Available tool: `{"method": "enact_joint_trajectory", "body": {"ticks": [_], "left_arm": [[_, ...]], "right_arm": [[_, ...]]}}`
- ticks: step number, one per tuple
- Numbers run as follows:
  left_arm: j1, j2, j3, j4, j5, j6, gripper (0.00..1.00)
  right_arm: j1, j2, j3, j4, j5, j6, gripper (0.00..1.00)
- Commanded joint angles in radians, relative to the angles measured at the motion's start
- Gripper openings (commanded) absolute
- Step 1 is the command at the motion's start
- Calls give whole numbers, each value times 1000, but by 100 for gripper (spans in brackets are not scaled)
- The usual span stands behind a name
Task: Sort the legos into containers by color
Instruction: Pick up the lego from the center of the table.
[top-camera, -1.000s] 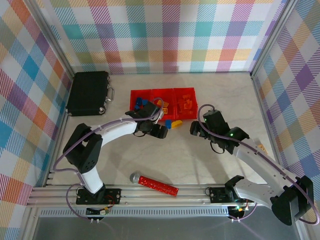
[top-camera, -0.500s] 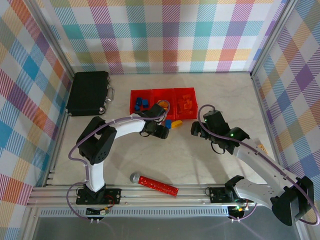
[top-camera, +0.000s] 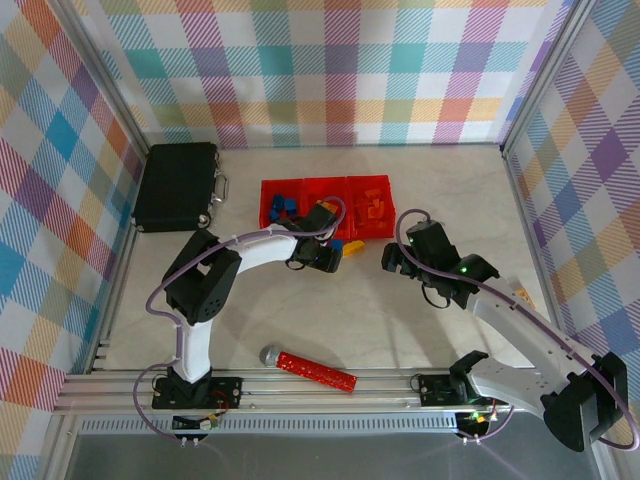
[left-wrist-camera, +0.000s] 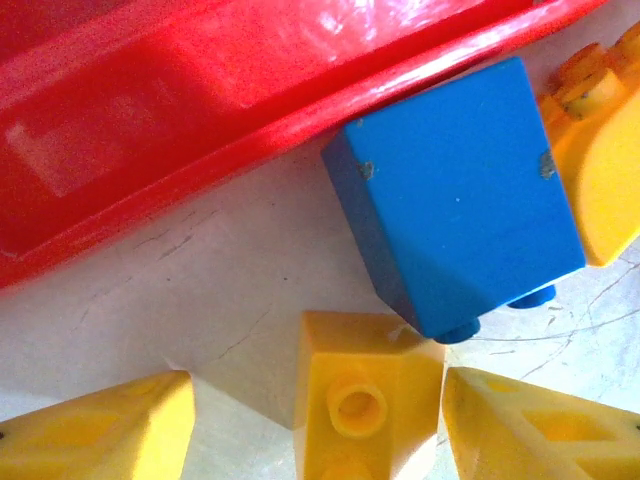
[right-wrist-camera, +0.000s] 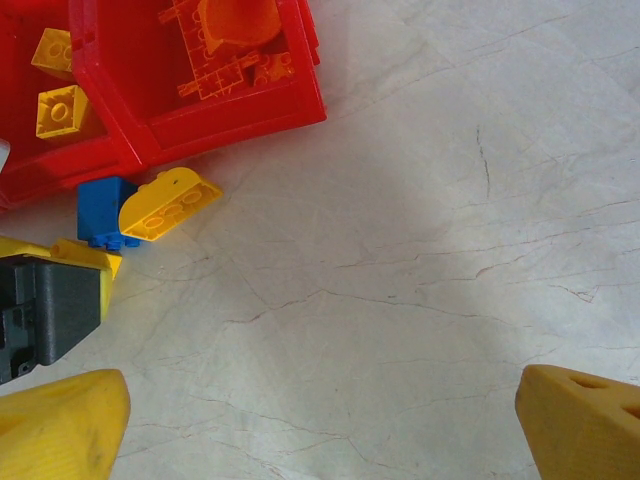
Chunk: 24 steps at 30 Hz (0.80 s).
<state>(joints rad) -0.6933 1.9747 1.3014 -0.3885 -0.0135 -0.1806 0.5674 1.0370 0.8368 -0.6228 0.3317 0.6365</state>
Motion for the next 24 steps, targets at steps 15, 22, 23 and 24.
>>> {"method": "enact_joint_trajectory", "body": {"ticks": [15,22,23,24], "left_arm": [[-33,60,42,24,23,-37,37],[-36,54,37,5,6,-52,22],[-37,43,34,1,3,-53,22],[-38,29,31,-3,-4,-54,21]], "right_arm": [[-6,18,15,10,-7,-2,99],[-6,20,15,13,-8,-3,99],[-6,20,15,14,-8,-2,99],[-6,19,15,12,-7,-3,99]]}}
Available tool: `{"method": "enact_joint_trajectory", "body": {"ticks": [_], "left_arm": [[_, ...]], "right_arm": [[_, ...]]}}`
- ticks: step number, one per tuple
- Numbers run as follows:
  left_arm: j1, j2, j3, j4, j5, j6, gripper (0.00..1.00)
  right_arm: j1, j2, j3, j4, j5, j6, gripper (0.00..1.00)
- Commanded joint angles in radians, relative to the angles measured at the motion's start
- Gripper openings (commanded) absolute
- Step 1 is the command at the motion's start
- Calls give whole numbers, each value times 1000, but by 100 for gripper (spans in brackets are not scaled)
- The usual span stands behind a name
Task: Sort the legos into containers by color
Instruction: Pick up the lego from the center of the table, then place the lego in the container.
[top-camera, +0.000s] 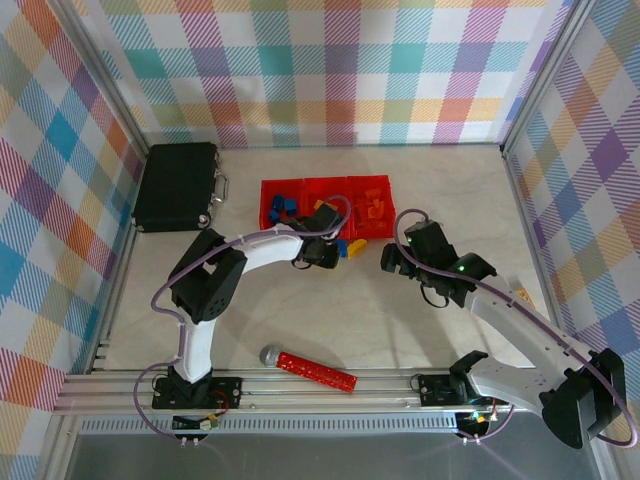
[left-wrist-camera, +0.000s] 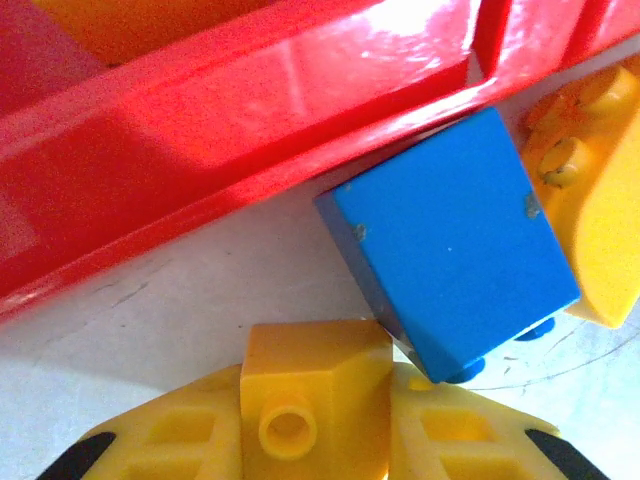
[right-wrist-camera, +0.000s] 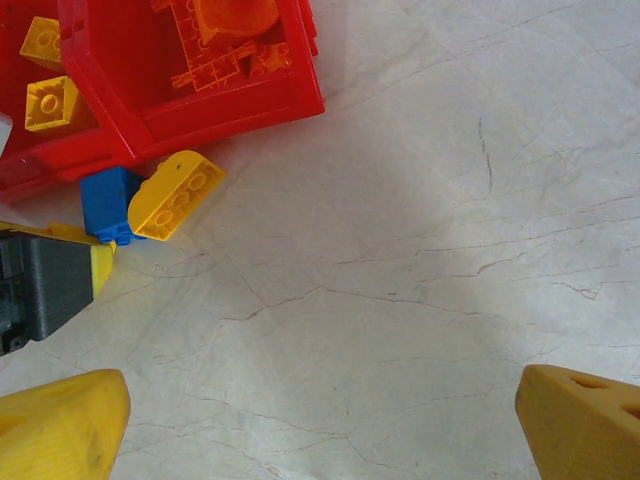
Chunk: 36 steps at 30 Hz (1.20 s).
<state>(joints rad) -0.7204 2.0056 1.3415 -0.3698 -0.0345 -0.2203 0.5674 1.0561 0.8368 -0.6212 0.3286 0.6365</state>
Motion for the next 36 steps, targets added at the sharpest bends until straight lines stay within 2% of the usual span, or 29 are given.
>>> {"method": "enact_joint_trajectory", "body": {"ticks": [1,12,16,21,33,36], "left_arm": [[-12,-16,-14,-24,11,-14,20],[-22,-246,-22,-84,-66,-1,19],[-21,-270,13,-74,-135,1,20],[-5,-164,189,-124,-242,17,19],[116,173,621,-222,-213,-48,19],[122,214,668,-216,-187,-50,23]], "right_arm": [[-6,0,15,11,-5,-2,99],[-6,-2,5,23,-8,7,99],[-6,2,10,32,-8,1,99],[-6,8,17,35,-19,4,99],[-6,-34,-13,16,14,3,99],[-7,-33,-19,20,17,0,99]]}}
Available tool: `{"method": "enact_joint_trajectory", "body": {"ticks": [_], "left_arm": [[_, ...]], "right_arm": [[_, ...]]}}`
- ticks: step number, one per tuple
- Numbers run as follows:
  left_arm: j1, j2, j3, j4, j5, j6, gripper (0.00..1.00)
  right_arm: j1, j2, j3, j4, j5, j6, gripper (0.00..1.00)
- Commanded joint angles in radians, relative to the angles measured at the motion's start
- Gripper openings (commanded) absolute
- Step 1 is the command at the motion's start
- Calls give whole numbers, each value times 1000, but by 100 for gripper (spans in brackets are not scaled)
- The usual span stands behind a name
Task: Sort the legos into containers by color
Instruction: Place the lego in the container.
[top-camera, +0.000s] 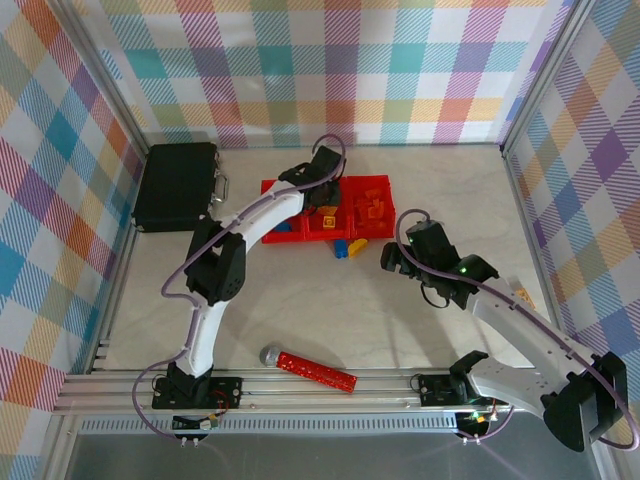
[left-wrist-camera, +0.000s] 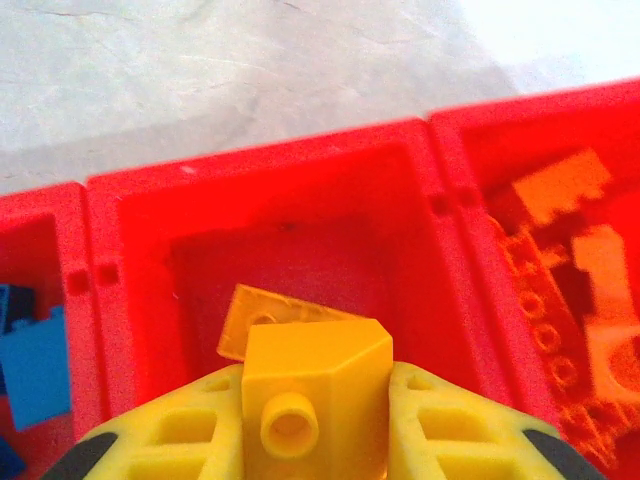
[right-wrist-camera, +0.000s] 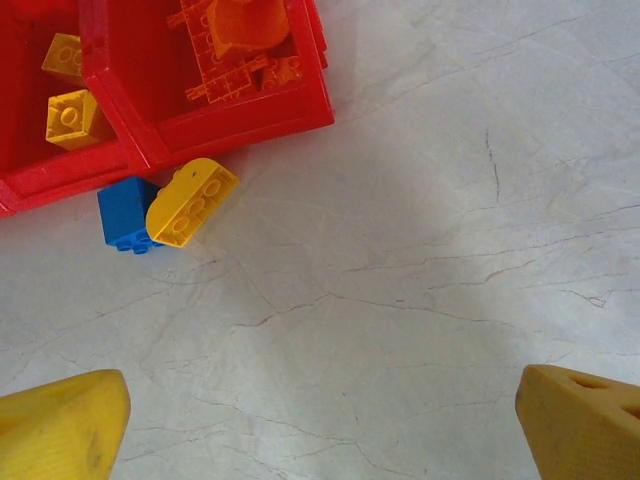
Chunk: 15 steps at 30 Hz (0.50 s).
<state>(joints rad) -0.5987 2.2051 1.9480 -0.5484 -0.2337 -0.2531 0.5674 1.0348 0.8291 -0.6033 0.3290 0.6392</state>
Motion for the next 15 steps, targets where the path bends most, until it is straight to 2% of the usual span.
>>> {"method": "enact_joint_trajectory", "body": {"ticks": [1,11,15], "left_arm": [[2,28,77,-38,22,-19,26],[4,50,120,-40,23,10,65],[5,36,161,-75,37,39,72]], "right_arm": [[-7,-8,-11,4,17,-5,99],[-9,42,22,3,16,-33,99],[-9,57,27,12,-3,-19,99]]}}
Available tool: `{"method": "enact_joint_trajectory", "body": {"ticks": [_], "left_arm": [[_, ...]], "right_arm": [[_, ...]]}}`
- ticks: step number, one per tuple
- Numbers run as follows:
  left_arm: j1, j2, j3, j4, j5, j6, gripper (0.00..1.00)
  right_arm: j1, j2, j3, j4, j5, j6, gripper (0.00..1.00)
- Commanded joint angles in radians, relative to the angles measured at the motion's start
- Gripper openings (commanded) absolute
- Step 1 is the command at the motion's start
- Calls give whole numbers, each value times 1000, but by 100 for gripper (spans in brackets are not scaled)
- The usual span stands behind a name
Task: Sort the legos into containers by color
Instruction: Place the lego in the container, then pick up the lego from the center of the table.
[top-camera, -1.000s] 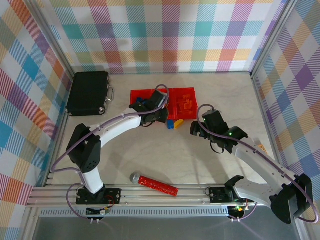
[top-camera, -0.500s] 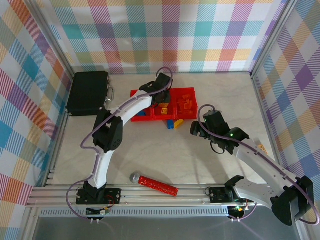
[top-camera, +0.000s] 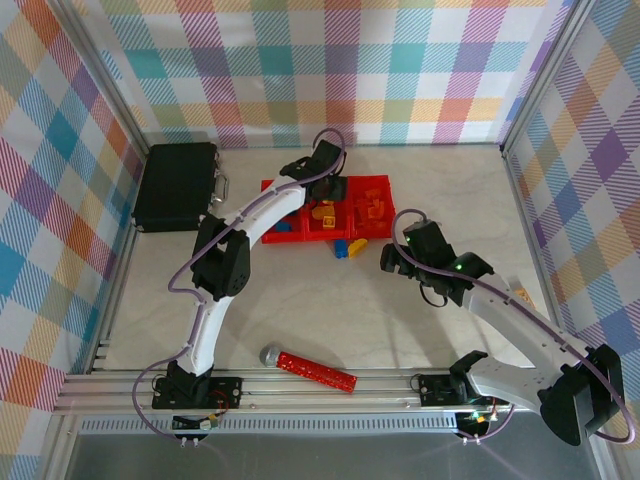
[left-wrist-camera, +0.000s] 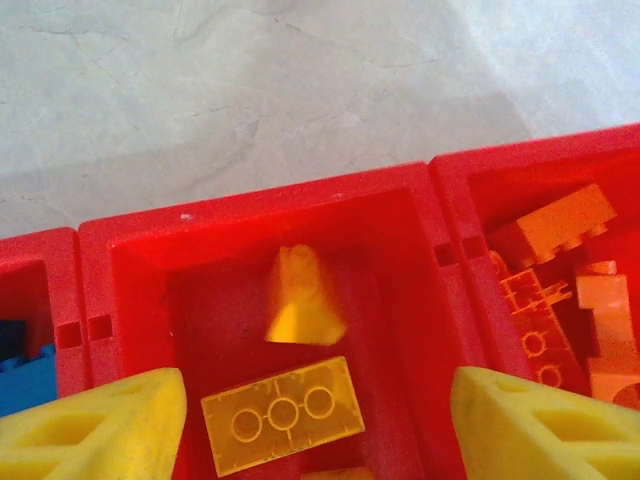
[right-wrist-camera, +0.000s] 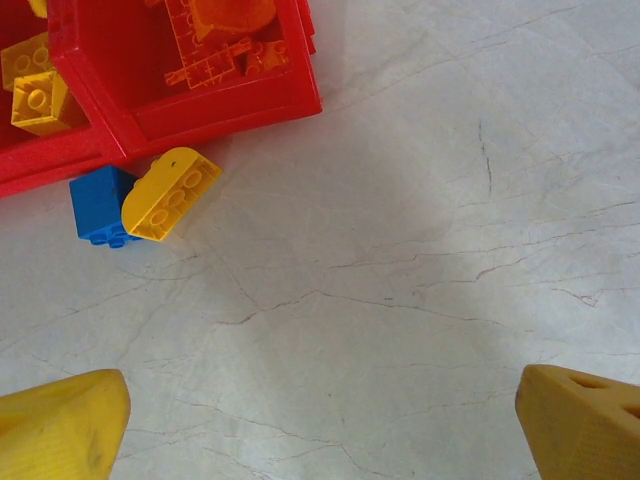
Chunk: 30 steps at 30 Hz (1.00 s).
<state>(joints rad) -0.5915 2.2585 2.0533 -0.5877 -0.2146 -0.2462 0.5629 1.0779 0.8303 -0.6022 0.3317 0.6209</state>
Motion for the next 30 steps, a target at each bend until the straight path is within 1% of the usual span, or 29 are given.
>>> {"method": "enact_joint_trajectory", "body": {"ticks": [1,3,5,11,14,17,18,21,23,27,30], "left_arm": [[-2,-30,55,-37,20,37,73],[-2,-74,29,-24,30,47,74],[-4,-139,-33,15,52,59,76],[-11,-411,-377,216,139,64,80],[-23,-541,-567,276,141,51,81],[-32,-636,-724,301,150,14,81],[-34,-659,-774,347,161,-3,80],[-63,-687,-874,403,230,-3,80],[-99,-676,-892,406,266,38,80],[-154,-605,-850,378,363,110,77],[-173,-534,-780,331,379,137,76]], "right_arm": [[-5,21,31,11,-11,3,99],[-4,42,49,4,-17,10,99],[-5,63,63,0,-17,14,99],[-4,95,72,20,-14,34,99],[-5,117,73,35,-33,48,99],[-5,145,84,45,-57,57,99],[-4,156,88,49,-64,59,99],[-5,181,99,64,-79,64,99],[-4,190,109,64,-82,68,99],[-4,154,108,47,-40,77,99],[-5,84,85,26,31,79,99]]}}
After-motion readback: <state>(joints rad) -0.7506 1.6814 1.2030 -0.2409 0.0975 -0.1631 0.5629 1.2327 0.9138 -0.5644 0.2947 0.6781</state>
